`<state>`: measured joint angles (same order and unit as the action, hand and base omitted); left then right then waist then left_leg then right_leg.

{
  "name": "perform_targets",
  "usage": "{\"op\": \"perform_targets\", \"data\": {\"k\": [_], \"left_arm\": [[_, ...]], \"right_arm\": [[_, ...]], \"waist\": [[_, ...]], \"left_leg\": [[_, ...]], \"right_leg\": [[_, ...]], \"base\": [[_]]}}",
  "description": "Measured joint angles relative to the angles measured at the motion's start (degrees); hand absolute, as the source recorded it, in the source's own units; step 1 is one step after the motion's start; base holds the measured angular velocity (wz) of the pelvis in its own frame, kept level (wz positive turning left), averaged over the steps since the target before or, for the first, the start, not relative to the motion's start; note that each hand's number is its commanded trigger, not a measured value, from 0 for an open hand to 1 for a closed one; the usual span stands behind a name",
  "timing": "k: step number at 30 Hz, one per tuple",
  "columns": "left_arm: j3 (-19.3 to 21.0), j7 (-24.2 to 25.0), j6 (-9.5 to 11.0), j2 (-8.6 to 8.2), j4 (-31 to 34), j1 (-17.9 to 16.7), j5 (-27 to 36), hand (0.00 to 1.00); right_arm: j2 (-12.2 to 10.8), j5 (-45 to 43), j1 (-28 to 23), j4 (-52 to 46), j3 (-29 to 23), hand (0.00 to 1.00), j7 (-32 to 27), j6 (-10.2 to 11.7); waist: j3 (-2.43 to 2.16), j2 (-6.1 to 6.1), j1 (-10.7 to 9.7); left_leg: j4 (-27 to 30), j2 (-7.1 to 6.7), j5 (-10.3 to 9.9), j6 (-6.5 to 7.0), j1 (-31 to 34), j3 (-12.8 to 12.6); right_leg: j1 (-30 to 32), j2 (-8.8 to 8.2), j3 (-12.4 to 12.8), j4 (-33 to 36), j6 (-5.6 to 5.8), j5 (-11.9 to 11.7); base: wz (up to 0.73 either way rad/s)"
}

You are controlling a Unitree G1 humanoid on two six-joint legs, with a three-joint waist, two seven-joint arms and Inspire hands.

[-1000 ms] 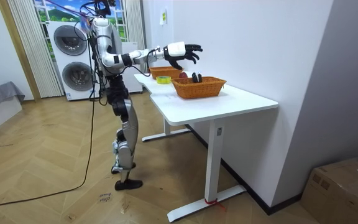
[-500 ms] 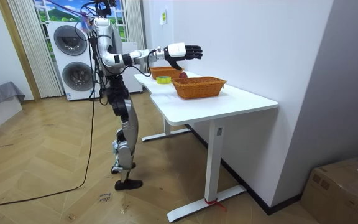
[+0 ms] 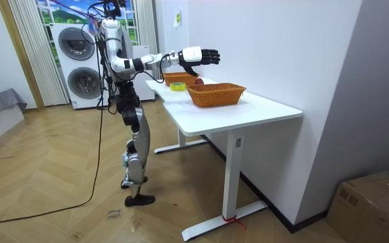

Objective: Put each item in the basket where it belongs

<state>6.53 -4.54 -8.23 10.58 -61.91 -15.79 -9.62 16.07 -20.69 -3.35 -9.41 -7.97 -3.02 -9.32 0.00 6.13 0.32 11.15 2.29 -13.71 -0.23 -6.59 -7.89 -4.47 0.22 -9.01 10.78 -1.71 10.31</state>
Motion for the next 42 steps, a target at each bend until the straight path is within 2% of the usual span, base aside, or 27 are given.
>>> {"op": "perform_targets", "data": {"k": [10, 13, 17, 21, 25, 32, 38, 42], "left_arm": [[0.01, 0.06, 0.0, 0.0, -0.01, -0.01, 0.04, 0.0], [0.02, 0.67, -0.01, 0.0, 0.01, 0.08, 0.03, 0.0], [0.07, 1.84, -0.02, -0.19, 0.01, -0.06, 0.0, 0.0], [0.02, 1.93, 0.03, -0.22, 0.1, 0.12, -0.01, 0.0], [-1.23, 1.56, 0.16, -0.43, 0.07, 0.25, 0.0, 0.0], [-3.5, 1.45, 0.15, -0.52, -0.05, 0.26, -0.07, 0.0], [-4.08, 1.48, -0.11, -0.71, -0.02, 0.68, -0.65, 0.0], [-4.39, 1.14, -0.56, -0.86, -0.02, 1.01, -1.32, 0.0]], "right_arm": [[0.0, 1.0, 0.0, -0.01, -0.01, 0.0, -0.01, 0.0], [0.0, 2.1, 0.03, -0.03, -0.02, 0.0, -0.01, 0.0], [0.01, 3.43, 0.21, -4.03, -0.04, 0.0, 0.17, -0.04], [0.01, 4.92, 2.65, -6.0, 0.03, 0.0, 0.72, 0.12], [-0.07, 7.17, 4.29, -7.07, 0.67, 0.0, 1.3, 0.65], [-0.17, 15.77, 5.71, -7.05, 5.11, 0.0, 3.14, 1.11], [-0.18, 17.11, 5.98, -6.71, 8.01, 0.0, 4.84, 1.11], [-0.21, 17.89, 6.36, -6.71, 9.68, 0.0, 6.36, 1.11]], "waist": [[-0.03, 0.07, -0.02], [-0.22, 0.38, 0.06], [-0.24, 0.3, 0.19], [-0.19, 0.14, 0.69], [-0.06, -0.37, 1.49], [0.16, -0.68, 2.04], [0.57, -1.31, 3.73], [0.6, -1.71, 4.52]], "left_leg": [[0.06, 0.0, 0.01, 0.0, 0.1, 0.06], [0.08, -0.03, 0.0, 0.0, 0.66, 0.0], [0.13, -0.04, 0.01, 0.01, 1.16, -0.02], [0.07, 0.0, 0.01, 0.01, 0.97, -0.02], [0.02, 0.0, 0.01, 0.01, 0.96, 0.22], [0.27, -0.02, 0.02, -0.02, 0.87, 1.71], [0.19, -0.08, 0.0, 0.0, 1.18, 1.99], [0.37, -0.1, 0.0, 0.0, 1.75, 1.92]], "right_leg": [[-0.28, -0.01, 0.0, 0.06, -0.01, -0.01], [0.13, -0.08, -0.29, 0.09, 0.03, 0.02], [0.63, -0.05, -0.55, 0.28, 0.03, 0.02], [0.46, 0.01, -0.5, 0.08, 0.01, 0.01], [0.36, -0.01, -0.7, 0.09, 0.03, -0.01], [-0.52, -0.23, -2.49, -0.11, 0.02, -0.01], [-0.51, -0.13, -2.6, -0.08, 0.03, -0.02], [-0.15, -0.06, -2.36, -0.13, 0.03, -0.02]], "base": [[0.0], [0.01], [0.0], [0.0], [0.01], [0.11], [0.01], [0.0]]}}
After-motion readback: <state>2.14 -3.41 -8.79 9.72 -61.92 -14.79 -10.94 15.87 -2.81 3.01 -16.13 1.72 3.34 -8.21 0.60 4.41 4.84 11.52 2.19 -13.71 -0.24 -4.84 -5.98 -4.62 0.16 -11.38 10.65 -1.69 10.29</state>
